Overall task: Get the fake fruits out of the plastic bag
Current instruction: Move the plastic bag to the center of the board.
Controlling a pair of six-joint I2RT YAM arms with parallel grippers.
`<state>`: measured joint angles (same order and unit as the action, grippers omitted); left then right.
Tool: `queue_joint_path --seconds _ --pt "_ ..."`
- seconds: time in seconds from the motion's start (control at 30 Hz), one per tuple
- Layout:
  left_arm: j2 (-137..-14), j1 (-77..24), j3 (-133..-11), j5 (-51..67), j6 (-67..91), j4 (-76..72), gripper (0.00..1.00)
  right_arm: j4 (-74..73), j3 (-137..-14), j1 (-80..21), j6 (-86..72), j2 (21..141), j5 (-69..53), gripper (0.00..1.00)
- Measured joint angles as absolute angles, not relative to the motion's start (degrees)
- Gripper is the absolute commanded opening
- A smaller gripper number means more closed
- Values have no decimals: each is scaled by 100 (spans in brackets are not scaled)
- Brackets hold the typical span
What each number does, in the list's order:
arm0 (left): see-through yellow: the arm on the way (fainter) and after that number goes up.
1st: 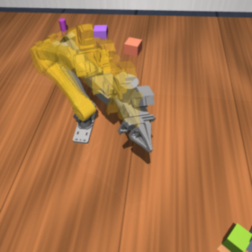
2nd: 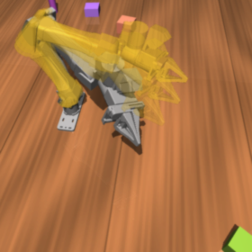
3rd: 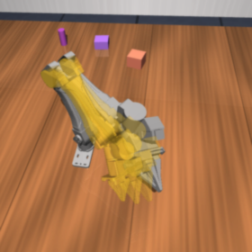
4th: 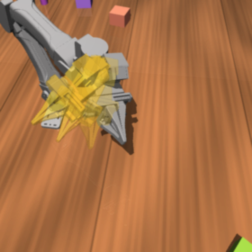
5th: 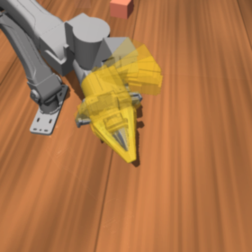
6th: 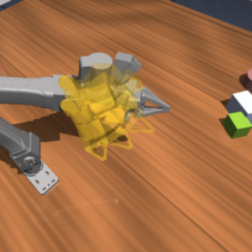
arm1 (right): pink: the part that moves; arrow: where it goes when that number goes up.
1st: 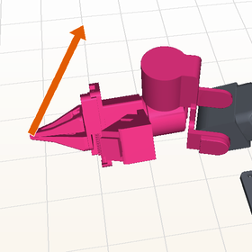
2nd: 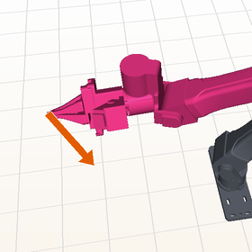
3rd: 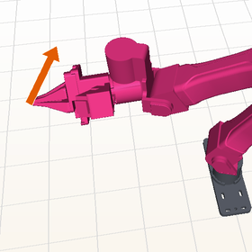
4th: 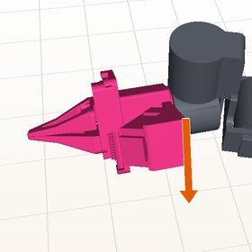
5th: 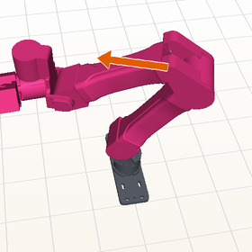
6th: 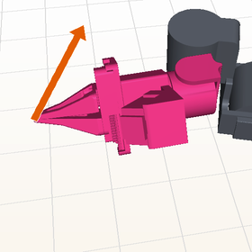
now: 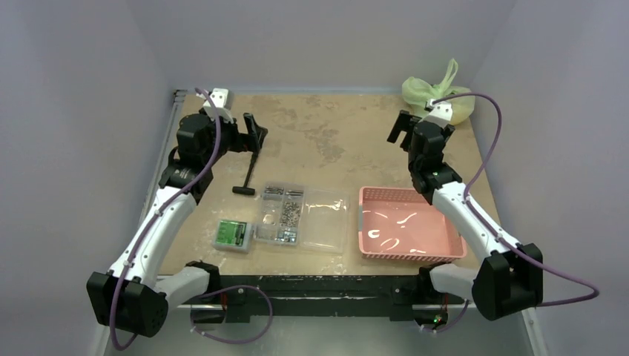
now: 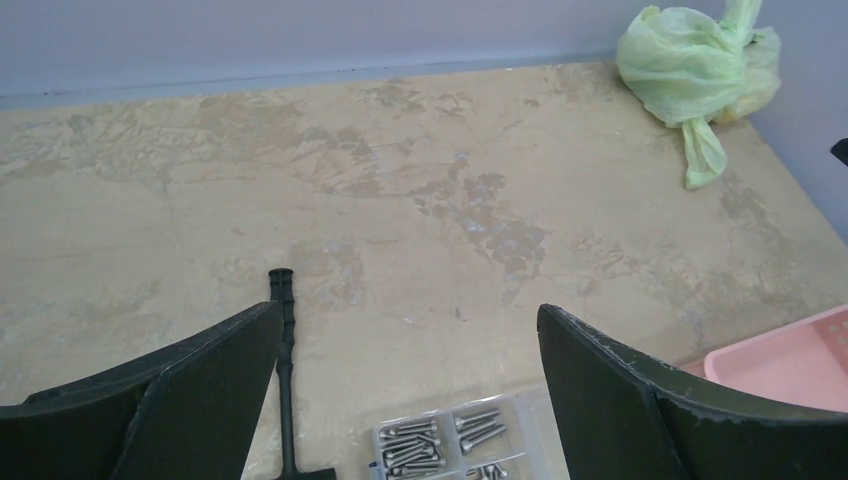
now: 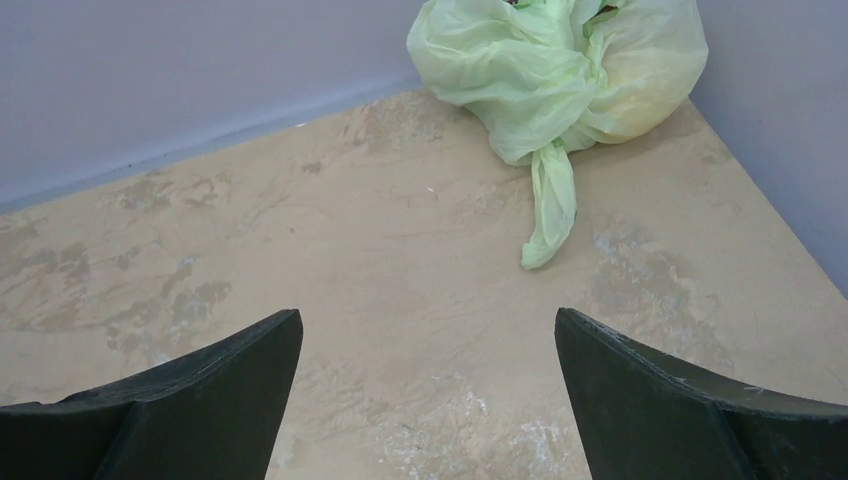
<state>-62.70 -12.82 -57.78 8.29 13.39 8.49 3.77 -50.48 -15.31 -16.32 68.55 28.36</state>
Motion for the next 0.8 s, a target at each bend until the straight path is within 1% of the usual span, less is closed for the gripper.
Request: queue_joint_path --seconds 0.27,0.47,0.8 --pt "-6390 -1306 -5870 1278 1544 823 100 617 -5089 -1452 -1782 7218 2720 99" --pt "-6532 -1328 -5887 1406 1599 847 100 996 -5188 -965 -2397 7634 2272 99" --pt "-6698 -1328 -6075 1671 1745 862 100 1227 -6082 -209 -3465 9111 1813 99"
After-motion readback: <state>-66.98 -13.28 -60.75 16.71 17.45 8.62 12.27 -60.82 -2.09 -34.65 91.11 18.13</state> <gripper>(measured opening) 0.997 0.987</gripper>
